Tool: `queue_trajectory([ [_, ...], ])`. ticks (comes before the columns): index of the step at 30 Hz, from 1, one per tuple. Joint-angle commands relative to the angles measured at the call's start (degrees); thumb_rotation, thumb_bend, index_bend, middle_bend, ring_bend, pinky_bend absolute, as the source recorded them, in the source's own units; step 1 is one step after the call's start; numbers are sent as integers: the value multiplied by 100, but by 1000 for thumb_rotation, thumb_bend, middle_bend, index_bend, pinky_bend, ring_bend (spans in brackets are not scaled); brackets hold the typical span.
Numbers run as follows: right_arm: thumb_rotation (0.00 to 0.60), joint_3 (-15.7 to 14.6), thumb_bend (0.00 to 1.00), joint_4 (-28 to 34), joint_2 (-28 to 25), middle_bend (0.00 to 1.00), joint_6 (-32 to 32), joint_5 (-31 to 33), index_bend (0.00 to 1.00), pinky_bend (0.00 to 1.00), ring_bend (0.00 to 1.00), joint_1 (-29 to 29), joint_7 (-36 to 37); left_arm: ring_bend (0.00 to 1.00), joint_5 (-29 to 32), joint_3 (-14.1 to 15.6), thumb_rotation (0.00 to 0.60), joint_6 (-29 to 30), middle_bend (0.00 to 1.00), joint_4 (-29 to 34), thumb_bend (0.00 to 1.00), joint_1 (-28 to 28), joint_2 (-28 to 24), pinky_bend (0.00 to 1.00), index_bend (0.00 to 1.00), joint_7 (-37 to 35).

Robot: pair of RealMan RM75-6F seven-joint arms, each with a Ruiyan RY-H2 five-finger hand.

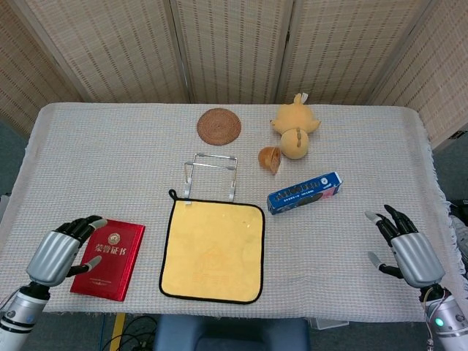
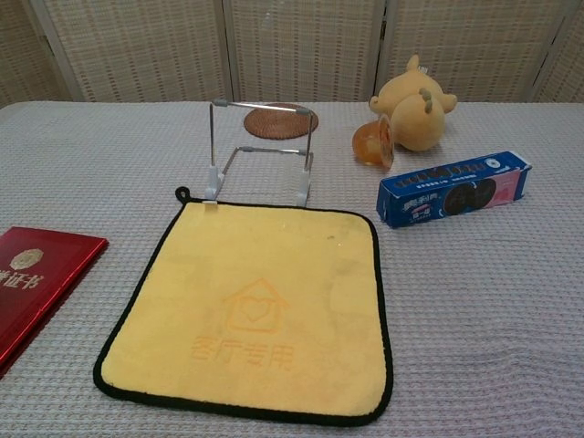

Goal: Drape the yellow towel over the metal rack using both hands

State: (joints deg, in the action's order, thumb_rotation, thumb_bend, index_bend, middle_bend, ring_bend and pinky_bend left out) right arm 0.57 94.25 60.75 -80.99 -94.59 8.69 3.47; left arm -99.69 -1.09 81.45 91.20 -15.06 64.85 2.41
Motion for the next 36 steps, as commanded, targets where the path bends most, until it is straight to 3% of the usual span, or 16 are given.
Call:
queue_trajectory([
  [1,600,-22,326,8,7,195,63,-35,102,137,74,46,-2,512,-273,143,600,-229,489,-42,211,-215,-31,784,318,-85],
  [5,600,-55,326,22,22,204,147,-74,102,147,85,109,79,619,-587,271,600,-386,625,-159,211,-403,89,899,368,-109],
  [12,600,-73,326,8,29,214,270,-78,102,151,96,206,94,729,-835,459,600,-846,766,-254,211,-720,366,954,402,-23],
  [18,600,-103,326,20,14,220,304,-85,103,159,100,243,143,738,-966,630,600,-1053,781,-494,212,-878,772,961,413,-75],
  [26,600,-124,326,21,-9,220,259,-63,103,159,100,228,134,745,-1061,730,600,-815,787,-1002,211,-832,1347,973,494,0],
  [36,600,-144,327,-8,18,220,235,-54,103,159,100,231,177,745,-1121,935,600,-846,788,-1346,211,-832,1816,974,497,173],
])
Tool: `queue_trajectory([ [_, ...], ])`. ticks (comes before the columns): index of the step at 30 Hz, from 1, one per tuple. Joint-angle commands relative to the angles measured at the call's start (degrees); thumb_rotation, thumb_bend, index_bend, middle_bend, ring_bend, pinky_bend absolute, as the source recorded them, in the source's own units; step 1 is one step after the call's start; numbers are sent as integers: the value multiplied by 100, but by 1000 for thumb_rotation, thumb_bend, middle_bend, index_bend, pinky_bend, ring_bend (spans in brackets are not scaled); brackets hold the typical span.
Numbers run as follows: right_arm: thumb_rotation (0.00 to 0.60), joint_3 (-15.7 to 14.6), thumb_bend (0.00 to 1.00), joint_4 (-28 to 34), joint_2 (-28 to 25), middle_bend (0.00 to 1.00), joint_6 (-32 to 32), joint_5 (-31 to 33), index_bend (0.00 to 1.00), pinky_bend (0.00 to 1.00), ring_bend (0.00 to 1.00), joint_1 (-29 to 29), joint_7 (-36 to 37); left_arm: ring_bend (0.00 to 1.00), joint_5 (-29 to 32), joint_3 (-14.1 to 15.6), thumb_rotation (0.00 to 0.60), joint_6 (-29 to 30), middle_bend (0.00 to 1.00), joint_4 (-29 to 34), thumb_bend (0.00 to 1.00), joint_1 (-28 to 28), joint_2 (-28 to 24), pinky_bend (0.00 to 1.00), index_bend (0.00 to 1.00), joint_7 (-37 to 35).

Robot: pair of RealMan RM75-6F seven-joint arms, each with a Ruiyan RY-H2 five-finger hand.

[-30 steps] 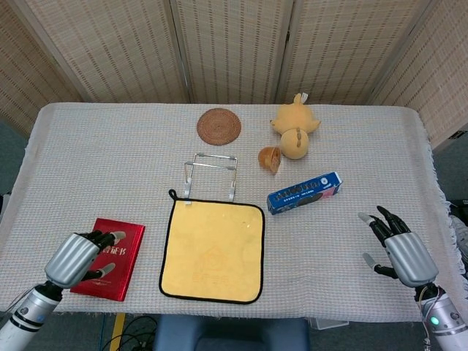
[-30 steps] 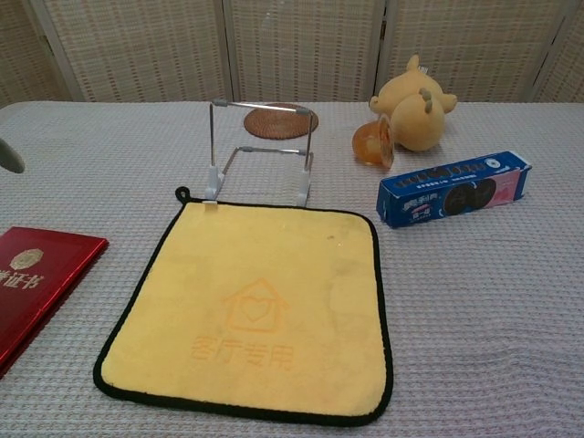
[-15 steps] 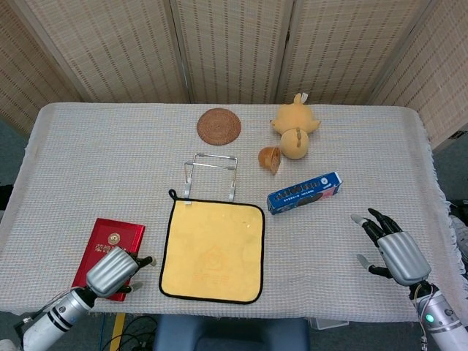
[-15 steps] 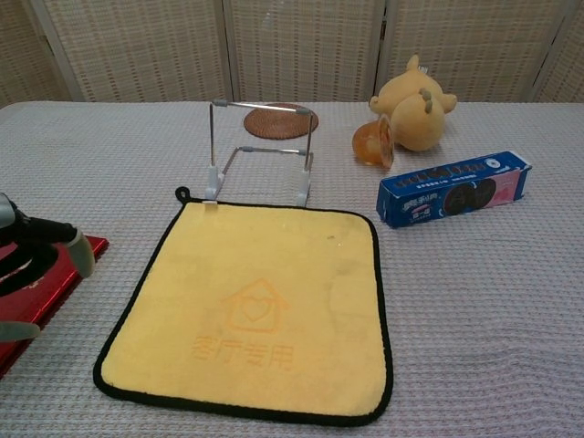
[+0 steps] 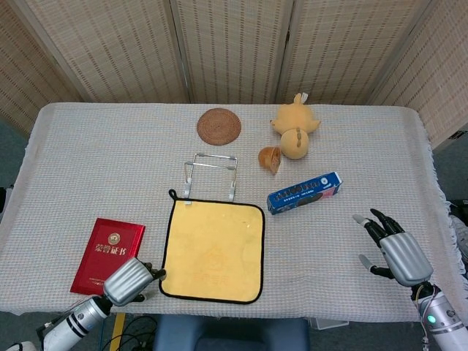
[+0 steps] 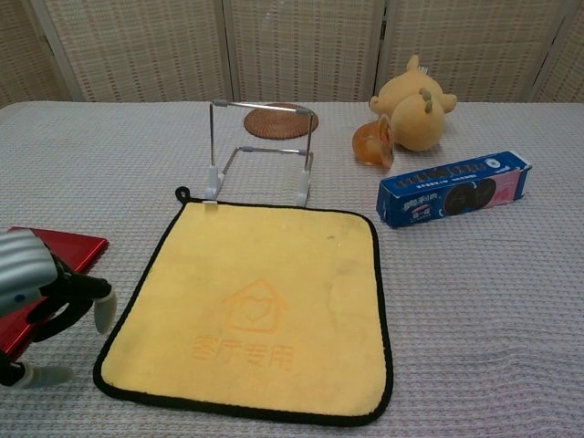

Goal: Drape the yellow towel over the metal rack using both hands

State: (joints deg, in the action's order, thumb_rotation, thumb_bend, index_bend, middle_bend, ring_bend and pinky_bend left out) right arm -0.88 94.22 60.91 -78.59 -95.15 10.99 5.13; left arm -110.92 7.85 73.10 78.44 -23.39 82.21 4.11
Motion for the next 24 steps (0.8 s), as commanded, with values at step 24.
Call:
queue_trajectory([
  [24,600,-46,325,-67,-20,220,-136,24,103,159,100,-71,113,745,216,135,600,-72,788,-313,211,-64,521,975,494,243],
])
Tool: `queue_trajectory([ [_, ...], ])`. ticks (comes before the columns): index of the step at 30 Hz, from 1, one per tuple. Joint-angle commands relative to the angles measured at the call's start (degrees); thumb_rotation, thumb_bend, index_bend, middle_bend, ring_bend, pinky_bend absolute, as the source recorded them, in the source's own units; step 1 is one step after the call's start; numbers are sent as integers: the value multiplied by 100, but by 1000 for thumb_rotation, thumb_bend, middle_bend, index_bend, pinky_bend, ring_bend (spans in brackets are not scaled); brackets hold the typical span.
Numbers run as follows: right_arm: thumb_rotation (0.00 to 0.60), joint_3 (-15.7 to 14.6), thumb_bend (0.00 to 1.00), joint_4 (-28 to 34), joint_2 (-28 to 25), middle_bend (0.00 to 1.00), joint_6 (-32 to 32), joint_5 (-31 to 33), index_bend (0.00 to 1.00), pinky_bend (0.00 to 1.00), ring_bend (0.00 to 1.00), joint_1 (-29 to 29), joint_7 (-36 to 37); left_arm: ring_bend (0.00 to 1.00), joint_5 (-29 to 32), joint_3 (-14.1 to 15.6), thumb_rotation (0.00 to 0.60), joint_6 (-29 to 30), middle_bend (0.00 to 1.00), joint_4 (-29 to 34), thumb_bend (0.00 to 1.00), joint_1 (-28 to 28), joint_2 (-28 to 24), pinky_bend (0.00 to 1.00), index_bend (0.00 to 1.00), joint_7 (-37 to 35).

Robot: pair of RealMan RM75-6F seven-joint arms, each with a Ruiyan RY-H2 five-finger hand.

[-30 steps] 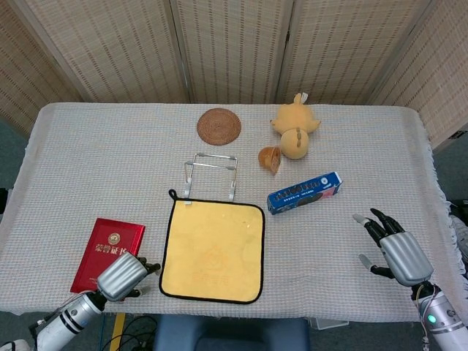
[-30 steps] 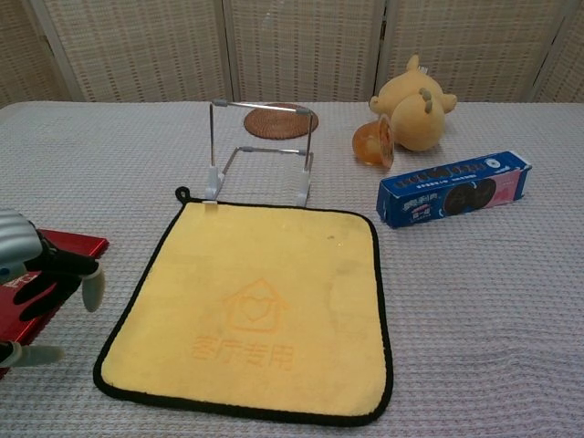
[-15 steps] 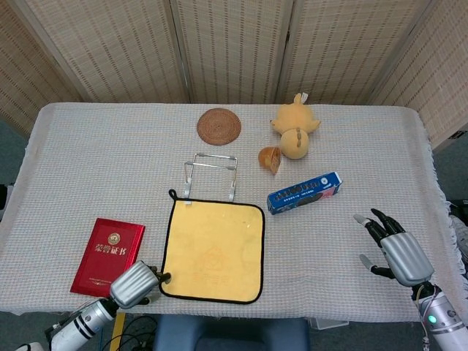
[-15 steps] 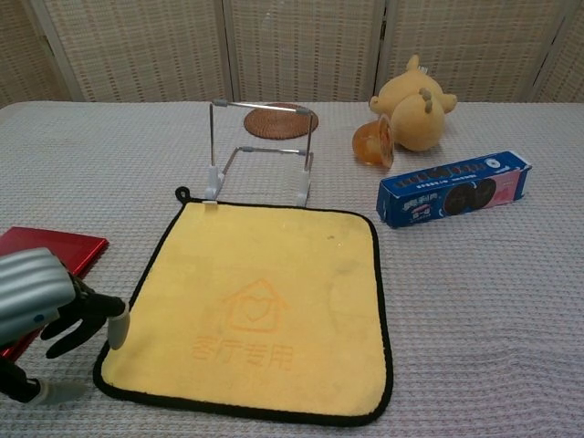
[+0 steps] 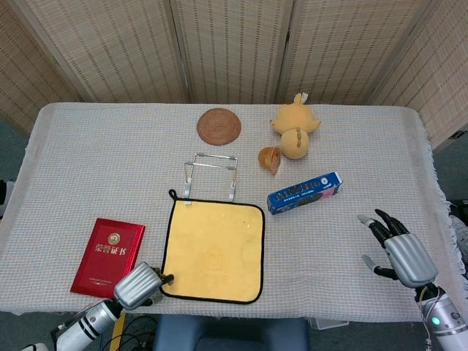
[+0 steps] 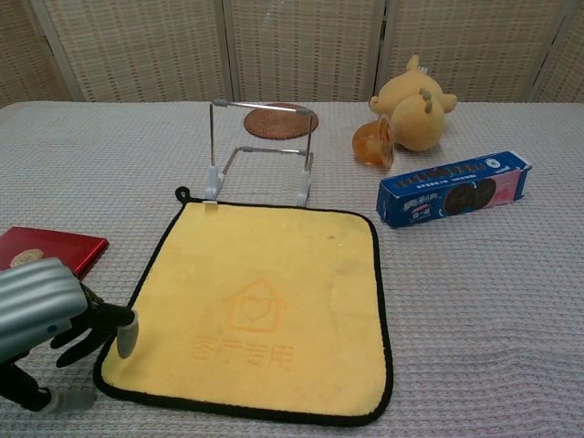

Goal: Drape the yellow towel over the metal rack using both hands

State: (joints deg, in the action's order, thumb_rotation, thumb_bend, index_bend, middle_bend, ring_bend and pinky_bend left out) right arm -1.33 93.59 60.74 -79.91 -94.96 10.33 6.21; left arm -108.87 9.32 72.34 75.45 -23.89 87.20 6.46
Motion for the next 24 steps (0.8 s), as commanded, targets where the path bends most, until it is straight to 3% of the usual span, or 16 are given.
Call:
queue_trajectory([
  [1,600,-3,326,-7,-5,220,-7,9,103,159,100,-8,6,745,20,-20,600,3,788,-20,211,-22,37,975,494,16],
  [17,600,-13,326,-87,11,220,-53,3,103,159,101,-32,110,747,163,-98,600,0,790,-15,215,-135,232,976,502,12],
  [24,600,-10,326,-137,30,220,-53,18,103,162,104,-33,161,749,227,-118,600,-35,793,-12,352,-192,258,978,514,-3],
])
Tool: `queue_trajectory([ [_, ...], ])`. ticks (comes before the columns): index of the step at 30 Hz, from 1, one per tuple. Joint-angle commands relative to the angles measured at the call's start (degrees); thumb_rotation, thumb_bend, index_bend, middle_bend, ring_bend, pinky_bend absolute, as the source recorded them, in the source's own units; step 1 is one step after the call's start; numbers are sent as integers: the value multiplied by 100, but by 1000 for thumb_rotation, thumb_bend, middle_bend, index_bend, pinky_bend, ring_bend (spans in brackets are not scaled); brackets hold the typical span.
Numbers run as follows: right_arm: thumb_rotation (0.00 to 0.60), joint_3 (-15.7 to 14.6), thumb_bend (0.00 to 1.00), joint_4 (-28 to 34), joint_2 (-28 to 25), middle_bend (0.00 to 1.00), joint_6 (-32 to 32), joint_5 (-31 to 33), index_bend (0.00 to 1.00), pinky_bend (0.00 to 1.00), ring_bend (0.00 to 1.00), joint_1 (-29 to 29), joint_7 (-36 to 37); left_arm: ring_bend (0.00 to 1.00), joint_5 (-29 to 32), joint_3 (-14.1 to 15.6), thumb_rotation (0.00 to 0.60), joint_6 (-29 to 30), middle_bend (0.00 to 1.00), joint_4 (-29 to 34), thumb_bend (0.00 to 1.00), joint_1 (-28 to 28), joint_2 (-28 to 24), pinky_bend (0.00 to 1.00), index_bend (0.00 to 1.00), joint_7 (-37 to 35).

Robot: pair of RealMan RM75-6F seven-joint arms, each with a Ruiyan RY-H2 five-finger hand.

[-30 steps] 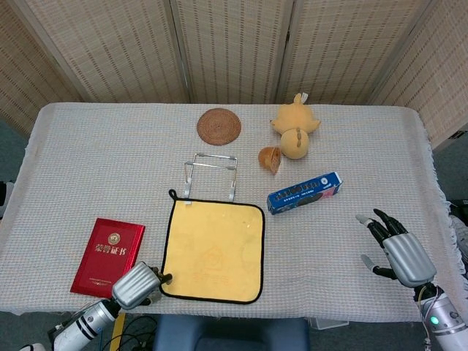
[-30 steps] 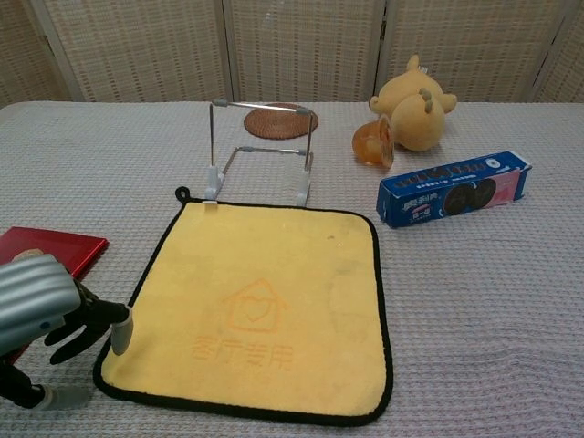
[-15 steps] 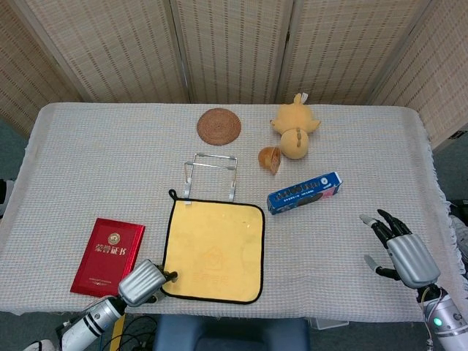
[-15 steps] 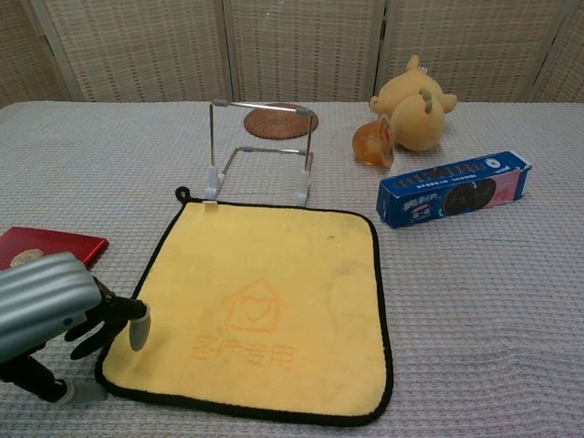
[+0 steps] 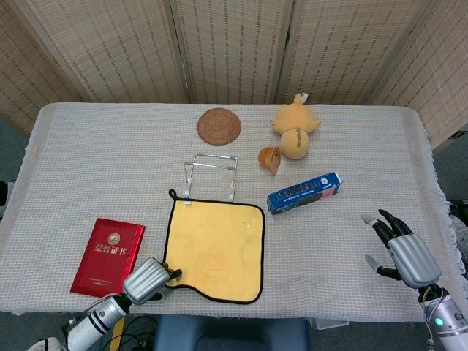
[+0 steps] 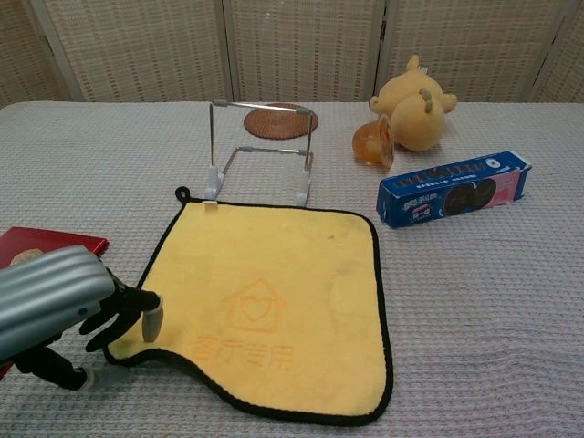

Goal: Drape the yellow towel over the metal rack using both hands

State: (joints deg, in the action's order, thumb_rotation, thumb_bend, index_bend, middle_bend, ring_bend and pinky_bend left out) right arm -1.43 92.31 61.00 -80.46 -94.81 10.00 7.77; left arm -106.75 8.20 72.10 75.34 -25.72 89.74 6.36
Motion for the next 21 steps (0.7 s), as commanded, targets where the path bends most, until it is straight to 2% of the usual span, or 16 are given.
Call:
queue_trajectory([
  [1,600,0,326,-13,5,220,1,2,103,164,106,0,6,749,28,-10,600,-20,793,-3,355,-14,6,978,515,15],
  [8,600,-3,326,-45,21,220,-4,-9,103,168,108,3,46,750,171,-34,600,-167,794,120,392,-37,-20,978,529,247],
  [11,600,-18,326,-56,27,220,16,-40,103,168,108,18,49,753,197,-42,600,-179,797,193,438,-46,-40,979,570,313],
  [15,600,-40,326,-58,47,228,67,-118,103,168,121,65,13,756,201,-50,600,-140,802,239,450,-45,-32,982,598,343],
  [18,600,-58,326,-14,76,275,159,-281,107,189,180,179,-57,756,222,-48,600,-146,806,253,450,-44,-19,984,606,378],
  [21,600,-41,326,22,166,384,247,-549,145,339,326,366,-183,756,265,-55,600,-175,807,282,450,-45,-9,984,608,414],
])
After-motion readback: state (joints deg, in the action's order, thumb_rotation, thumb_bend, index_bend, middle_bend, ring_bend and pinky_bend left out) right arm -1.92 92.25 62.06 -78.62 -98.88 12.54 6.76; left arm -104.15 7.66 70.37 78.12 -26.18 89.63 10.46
